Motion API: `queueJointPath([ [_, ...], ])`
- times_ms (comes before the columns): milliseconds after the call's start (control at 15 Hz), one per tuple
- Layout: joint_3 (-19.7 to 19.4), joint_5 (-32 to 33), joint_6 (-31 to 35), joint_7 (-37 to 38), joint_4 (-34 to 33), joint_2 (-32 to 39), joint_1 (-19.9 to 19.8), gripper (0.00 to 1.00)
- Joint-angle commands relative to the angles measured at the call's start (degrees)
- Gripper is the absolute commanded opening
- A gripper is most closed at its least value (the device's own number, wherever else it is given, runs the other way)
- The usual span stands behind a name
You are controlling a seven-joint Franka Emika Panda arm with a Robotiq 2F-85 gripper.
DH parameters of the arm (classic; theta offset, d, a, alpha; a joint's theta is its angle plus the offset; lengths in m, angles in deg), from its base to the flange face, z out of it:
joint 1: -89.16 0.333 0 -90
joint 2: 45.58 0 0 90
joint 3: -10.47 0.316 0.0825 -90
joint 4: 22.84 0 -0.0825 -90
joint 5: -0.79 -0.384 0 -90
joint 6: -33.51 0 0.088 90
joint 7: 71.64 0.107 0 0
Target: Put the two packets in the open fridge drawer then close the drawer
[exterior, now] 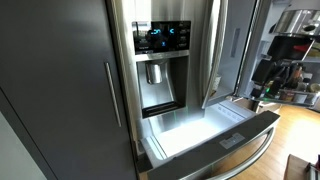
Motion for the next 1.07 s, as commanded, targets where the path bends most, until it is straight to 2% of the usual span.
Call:
queueJointPath([
  [0, -3.0, 7.6, 6.4, -3.3, 0.5, 3.5, -5.9, 1.0],
  [267, -7.9, 13.1, 19.3, -2.5, 4.1, 8.1, -12.0, 1.0],
  [467, -11.6, 12.5, 31.2, -2.0, 6.0, 11.9, -14.9, 1.0],
  [533, -10.4, 12.3, 26.0, -2.9, 4.8, 10.1, -13.4, 1.0],
  [667, -11.8, 12.2, 29.8, -2.9, 5.2, 12.2, -14.7, 1.0],
  [1000, -11.8, 12.2, 30.3, -2.8, 5.1, 12.5, -14.7, 1.0],
])
